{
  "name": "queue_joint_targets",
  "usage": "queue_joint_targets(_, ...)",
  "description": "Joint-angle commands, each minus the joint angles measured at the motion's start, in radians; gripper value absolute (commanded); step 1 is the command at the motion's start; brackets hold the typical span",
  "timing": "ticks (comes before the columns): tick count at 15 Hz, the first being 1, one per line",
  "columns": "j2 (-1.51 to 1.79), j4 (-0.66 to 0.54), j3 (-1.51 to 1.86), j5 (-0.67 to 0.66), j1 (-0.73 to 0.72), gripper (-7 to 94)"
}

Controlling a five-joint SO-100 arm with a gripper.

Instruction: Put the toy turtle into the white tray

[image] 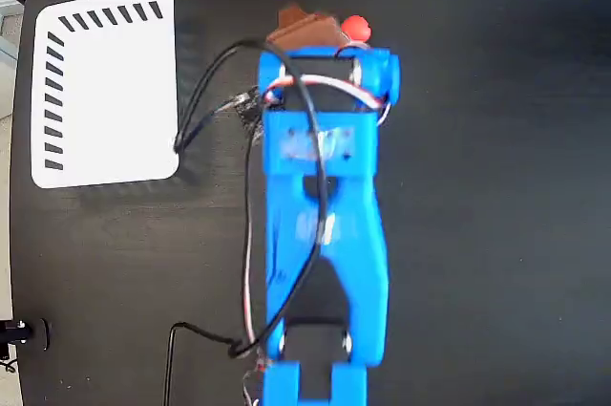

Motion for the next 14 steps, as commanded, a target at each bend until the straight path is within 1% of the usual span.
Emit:
queue_joint_targets(1, -0.043, 0.052, -0.216, -0.048, 0.026, 53)
queue_joint_targets(3, -0.137, 0.074, -0.296, -0.049, 0.032, 53)
queue_joint_targets(5, -0.232, 0.078, -0.367, -0.080, 0.052, 57)
queue_joint_targets(8, -0.325, 0.078, -0.423, -0.133, 0.075, 57)
queue_joint_targets(9, -0.351, 0.078, -0.434, -0.138, 0.074, 57)
queue_joint_targets(10, -0.371, 0.083, -0.439, -0.144, 0.069, 59)
queue_joint_targets(14, -0.448, 0.078, -0.471, -0.150, 0.044, 59)
